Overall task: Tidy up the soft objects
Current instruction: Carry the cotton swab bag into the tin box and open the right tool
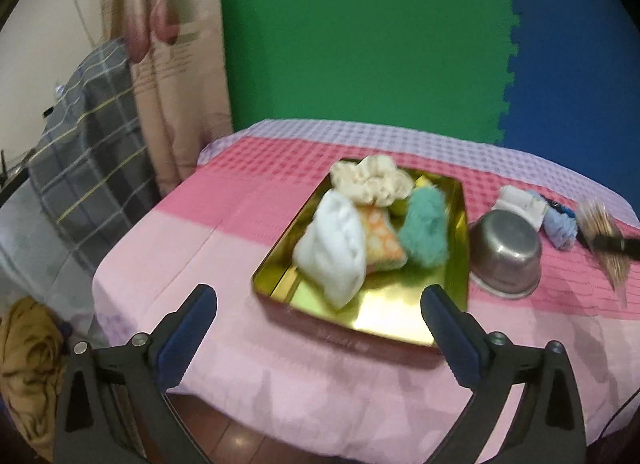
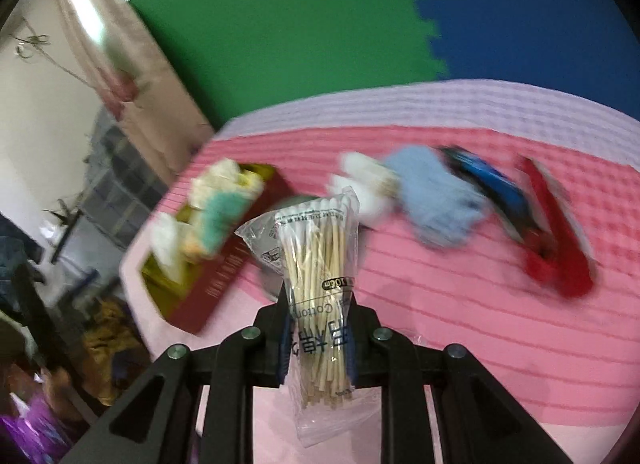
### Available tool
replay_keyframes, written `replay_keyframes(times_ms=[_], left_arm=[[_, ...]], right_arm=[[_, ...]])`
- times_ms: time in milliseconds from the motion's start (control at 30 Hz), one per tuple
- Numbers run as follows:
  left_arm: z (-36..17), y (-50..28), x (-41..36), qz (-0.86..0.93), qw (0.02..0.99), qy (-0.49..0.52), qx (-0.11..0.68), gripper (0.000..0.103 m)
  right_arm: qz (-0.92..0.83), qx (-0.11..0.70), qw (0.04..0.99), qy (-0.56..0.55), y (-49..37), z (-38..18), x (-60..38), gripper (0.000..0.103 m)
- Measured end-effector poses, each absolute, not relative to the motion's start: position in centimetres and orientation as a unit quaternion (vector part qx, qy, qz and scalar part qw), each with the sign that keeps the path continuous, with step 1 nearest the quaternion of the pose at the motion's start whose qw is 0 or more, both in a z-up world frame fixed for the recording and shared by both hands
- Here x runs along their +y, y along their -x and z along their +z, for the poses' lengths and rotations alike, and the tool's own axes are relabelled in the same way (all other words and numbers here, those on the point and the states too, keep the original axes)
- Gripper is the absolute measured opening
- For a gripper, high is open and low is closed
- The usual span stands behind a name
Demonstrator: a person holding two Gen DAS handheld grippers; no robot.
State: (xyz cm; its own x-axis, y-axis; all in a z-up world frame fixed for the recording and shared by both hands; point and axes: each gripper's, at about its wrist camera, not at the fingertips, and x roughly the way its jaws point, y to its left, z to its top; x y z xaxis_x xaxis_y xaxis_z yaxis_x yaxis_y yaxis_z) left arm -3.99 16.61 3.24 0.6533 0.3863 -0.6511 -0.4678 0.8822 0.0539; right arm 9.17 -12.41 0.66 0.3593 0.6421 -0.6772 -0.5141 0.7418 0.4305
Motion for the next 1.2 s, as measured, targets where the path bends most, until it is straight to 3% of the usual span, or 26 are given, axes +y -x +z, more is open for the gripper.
replay_keyframes(times_ms=[200,533,900,1200], left_arm=[[1.9,4.8,18.5,0.261,0.893,0.085,0.356,0.102],[2.2,5.0,19.7,0.265,0.893,0.091,0.353,0.102],[1.6,4.4,21.1,0.261,0.88,0.107,0.382,0.102],[1.2,4.4,21.3,0.257,0.875,0.116,0.393,0.102]], right_arm=[[0.407,0.446,0.794,-0.067,-9.5,2.3,-3.2,0.02],[0.416,0.477,0.773,-0.042,-10.1,-0.6,9.2,0.02],[0.375,0.511,0.771,-0.056,-10.0,-4.2,11.1,0.02],[0.374,0.5,0.78,-0.038,-8.8,-4.1,12.2,0.023]])
